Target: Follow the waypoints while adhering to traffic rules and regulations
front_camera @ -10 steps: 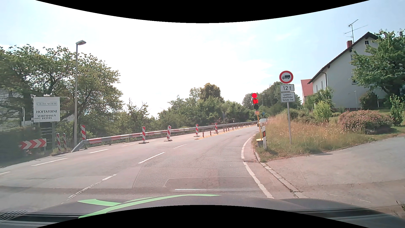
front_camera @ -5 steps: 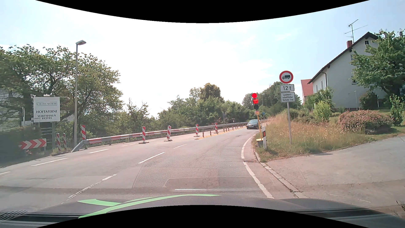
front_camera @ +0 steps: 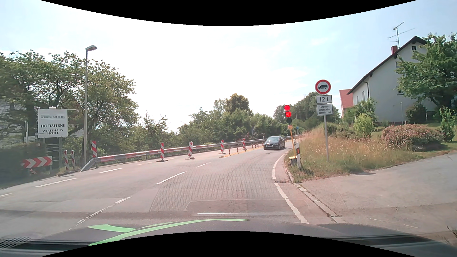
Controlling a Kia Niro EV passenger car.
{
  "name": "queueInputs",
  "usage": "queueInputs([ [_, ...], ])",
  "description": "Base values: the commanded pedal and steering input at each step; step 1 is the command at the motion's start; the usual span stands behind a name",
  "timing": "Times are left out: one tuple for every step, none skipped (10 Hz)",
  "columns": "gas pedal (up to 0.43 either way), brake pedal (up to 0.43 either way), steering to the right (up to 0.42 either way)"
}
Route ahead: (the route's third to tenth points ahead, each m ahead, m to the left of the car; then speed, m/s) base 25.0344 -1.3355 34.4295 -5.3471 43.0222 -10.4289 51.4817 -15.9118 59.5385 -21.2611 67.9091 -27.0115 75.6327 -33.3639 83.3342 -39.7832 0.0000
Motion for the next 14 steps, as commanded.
queueInputs([
  [0.000,0.323,0.071],
  [0.000,0.329,0.072],
  [0.000,0.329,0.072],
  [0.000,0.329,0.072],
  [0.000,0.329,0.072],
  [0.000,0.329,0.072],
  [0.000,0.329,0.072],
  [0.000,0.323,0.072],
  [0.000,0.323,0.072],
  [0.000,0.329,0.071],
  [0.000,0.329,0.072],
  [0.000,0.329,0.072],
  [0.000,0.329,0.072],
  [0.000,0.323,0.072],
])
